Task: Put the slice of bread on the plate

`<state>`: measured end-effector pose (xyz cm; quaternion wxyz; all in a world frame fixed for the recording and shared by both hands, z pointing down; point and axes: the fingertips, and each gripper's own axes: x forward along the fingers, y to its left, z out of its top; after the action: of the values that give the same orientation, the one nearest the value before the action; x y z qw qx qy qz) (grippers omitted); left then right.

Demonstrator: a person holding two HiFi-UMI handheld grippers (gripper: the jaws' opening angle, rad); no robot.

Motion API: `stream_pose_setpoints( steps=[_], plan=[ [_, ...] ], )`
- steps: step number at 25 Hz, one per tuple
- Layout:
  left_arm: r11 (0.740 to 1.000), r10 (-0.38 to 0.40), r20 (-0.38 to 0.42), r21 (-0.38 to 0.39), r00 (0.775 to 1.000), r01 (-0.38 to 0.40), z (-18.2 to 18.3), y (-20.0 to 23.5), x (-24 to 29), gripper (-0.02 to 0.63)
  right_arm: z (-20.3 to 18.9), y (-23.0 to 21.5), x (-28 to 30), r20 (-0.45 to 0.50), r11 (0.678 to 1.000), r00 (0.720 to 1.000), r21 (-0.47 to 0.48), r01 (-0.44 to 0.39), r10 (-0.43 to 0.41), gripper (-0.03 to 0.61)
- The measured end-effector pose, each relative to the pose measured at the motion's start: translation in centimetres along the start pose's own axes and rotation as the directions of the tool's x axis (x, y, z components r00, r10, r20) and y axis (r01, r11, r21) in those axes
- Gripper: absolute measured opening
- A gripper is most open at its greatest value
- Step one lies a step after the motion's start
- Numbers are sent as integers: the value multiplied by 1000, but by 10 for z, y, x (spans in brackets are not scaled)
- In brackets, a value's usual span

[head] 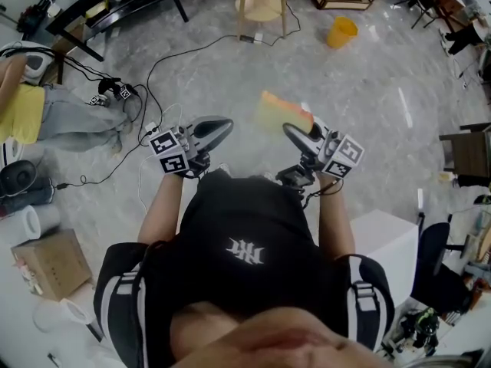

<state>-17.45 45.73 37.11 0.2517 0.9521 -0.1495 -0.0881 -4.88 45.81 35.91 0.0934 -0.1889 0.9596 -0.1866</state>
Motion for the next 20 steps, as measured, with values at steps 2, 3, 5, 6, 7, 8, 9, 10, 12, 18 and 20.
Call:
stream_pose_setpoints(
  steps=[2, 3, 5, 6, 7, 8, 9, 10, 12, 18, 20],
  plan=[
    [1000, 4, 4, -1, 1000, -4, 0, 0, 0, 12, 0, 0, 0, -4, 1000, 1000, 1, -2, 2, 98],
    [1000, 7, 6, -1, 1000, -7, 0, -1, -1, 12, 0, 0, 0, -5, 1000, 1000, 2, -3, 3, 98],
    [1000, 12, 7, 1, 1000, -12, 1, -2, -2, 12, 2, 2, 0, -6, 1000, 1000, 2, -5, 5, 98],
    [1000, 14, 7, 4, 1000, -14, 2, -2, -2, 12, 3, 2, 1, -6, 1000, 1000, -1, -6, 6, 98],
    [1000, 14, 7, 7, 1000, -14, 3, -2, -2, 12, 4, 1, 1, -6, 1000, 1000, -5, -7, 7, 98],
    [1000, 15, 8, 10, 1000, -15, 4, -2, -1, 12, 5, 1, 1, -6, 1000, 1000, -8, -7, 7, 98],
    [1000, 16, 8, 13, 1000, -16, 4, -2, 0, 12, 5, 0, 0, -5, 1000, 1000, -10, -9, 9, 98],
    [1000, 18, 7, 15, 1000, -18, 3, -4, 1, 12, 6, 1, -2, -4, 1000, 1000, -10, -10, 10, 98],
    [999, 26, 2, 18, 1000, -26, 0, -8, 6, 12, 6, 1, -10, -3, 1000, 1000, -11, -8, 8, 98],
    [995, 76, -18, 68, 997, -74, -6, -12, 23, 12, 7, -5, -29, -35, 999, 999, -49, 20, -22, 98],
    [991, 108, -18, 83, 994, -106, -7, -11, 29, 12, 9, -10, -38, -29, 998, 999, -56, 36, -38, 98]
  ],
)
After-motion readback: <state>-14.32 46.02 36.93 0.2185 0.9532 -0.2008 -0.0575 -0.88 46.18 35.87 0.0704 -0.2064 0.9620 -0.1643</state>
